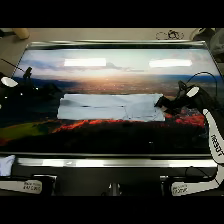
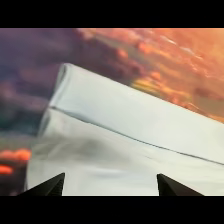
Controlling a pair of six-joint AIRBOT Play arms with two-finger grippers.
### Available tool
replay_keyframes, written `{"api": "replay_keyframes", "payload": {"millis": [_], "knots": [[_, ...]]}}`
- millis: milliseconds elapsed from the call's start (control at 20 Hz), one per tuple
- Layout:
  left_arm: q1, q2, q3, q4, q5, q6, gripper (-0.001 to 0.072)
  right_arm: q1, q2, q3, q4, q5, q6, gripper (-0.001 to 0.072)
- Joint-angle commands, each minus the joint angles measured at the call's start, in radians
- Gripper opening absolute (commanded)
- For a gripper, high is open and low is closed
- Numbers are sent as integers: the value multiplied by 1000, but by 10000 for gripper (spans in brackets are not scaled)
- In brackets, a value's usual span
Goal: Fold the shirts.
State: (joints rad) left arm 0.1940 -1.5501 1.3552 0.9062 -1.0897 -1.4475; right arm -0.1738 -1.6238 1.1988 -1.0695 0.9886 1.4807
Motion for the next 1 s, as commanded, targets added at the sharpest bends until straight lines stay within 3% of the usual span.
{"api": "replay_keyframes", "payload": {"millis": [0,100,150,200,250,300,350,400,500,650,950], "knots": [[-43,98,8,-6,-37,11,665,11,-61,2,142,21,-63,710],[-90,140,8,-6,-37,11,665,47,-84,2,158,-19,3,668],[-118,149,8,-6,-37,11,663,60,-87,2,161,-25,23,533],[-153,148,8,-6,-35,11,661,60,-86,7,175,-18,23,218],[-190,142,5,-6,-18,11,622,56,-81,21,195,9,27,22],[-233,131,-2,-6,16,11,417,55,-63,43,209,47,20,17],[-289,115,-16,-6,75,8,112,55,-32,73,209,90,1,17],[-348,92,-32,-11,143,5,28,58,13,109,208,133,-8,16],[-480,6,-47,-75,266,-60,28,60,116,167,217,209,17,16],[-645,-158,-47,-348,386,-60,28,60,271,192,217,278,80,17],[-867,-354,-46,-961,452,198,28,60,450,192,213,385,119,18]]}}
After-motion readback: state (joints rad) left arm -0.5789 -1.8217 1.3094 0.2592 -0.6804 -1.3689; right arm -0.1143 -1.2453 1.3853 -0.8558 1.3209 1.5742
